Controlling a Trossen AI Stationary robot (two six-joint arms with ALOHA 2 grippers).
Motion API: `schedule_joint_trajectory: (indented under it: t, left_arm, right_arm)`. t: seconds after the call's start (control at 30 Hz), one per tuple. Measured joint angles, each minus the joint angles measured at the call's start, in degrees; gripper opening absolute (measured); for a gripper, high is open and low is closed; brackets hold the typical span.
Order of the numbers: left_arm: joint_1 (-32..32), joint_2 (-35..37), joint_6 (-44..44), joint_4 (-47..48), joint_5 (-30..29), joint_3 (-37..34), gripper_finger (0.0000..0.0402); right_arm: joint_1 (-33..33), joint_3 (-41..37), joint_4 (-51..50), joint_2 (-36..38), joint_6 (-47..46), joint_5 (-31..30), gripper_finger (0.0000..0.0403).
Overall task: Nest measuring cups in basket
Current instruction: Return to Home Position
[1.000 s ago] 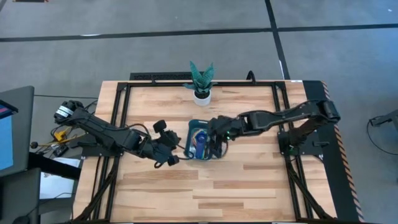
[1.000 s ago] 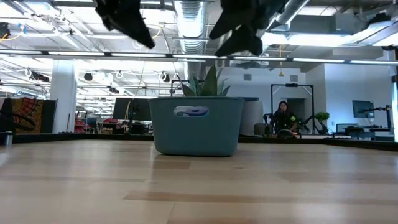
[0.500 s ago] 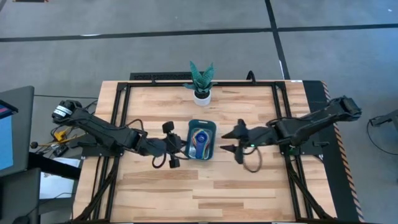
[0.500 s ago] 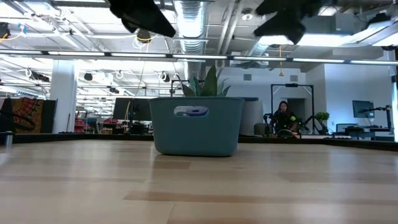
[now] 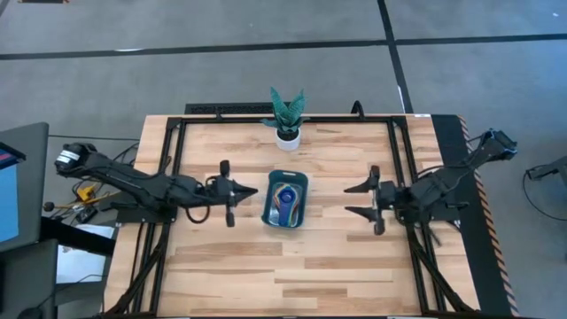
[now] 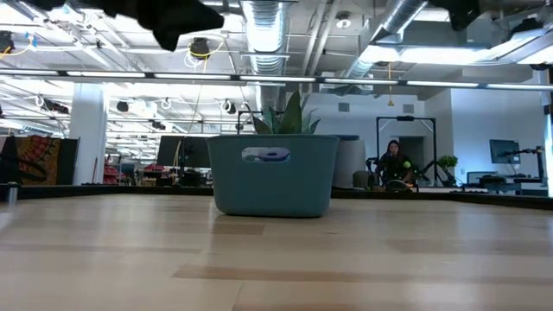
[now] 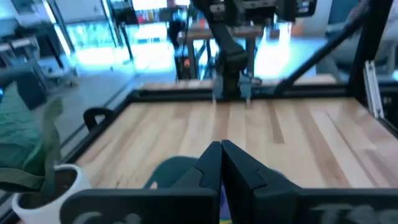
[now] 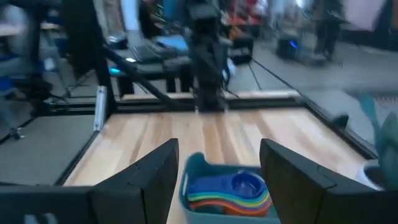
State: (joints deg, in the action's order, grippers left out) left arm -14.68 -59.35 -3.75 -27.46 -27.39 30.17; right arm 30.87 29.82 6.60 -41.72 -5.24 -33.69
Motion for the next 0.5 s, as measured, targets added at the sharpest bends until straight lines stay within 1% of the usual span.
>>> schedule_joint_trajectory:
  t: [0.1, 0.17, 0.2, 0.33, 0.5]
  left_arm:
    - [1.9, 2.95, -0.29, -5.63, 1.72, -5.28, 0.0]
    - [3.47, 5.42, 0.38, -6.2, 2.22, -7.46, 0.0]
    - [4.13, 7.21, 0.63, -6.1, 2.33, -8.64, 0.0]
    - [6.66, 13.36, 0.29, -5.02, 4.39, -12.16, 0.0]
    - [8.55, 21.38, -0.97, -4.58, 7.3, -17.11, 0.0]
  right_arm:
    - [0.3, -1.9, 3.43, 2.64, 4.52, 7.19, 0.0248]
    - [0.29, -3.01, 3.8, 4.22, 5.91, 12.16, 0.0248]
    - [0.26, -3.32, 3.95, 5.05, 6.38, 13.14, 0.0248]
    - [0.18, -5.32, 2.61, 9.02, 7.41, 12.95, 0.0248]
    - [0.27, -10.08, 2.94, 15.68, 8.88, 13.03, 0.0248]
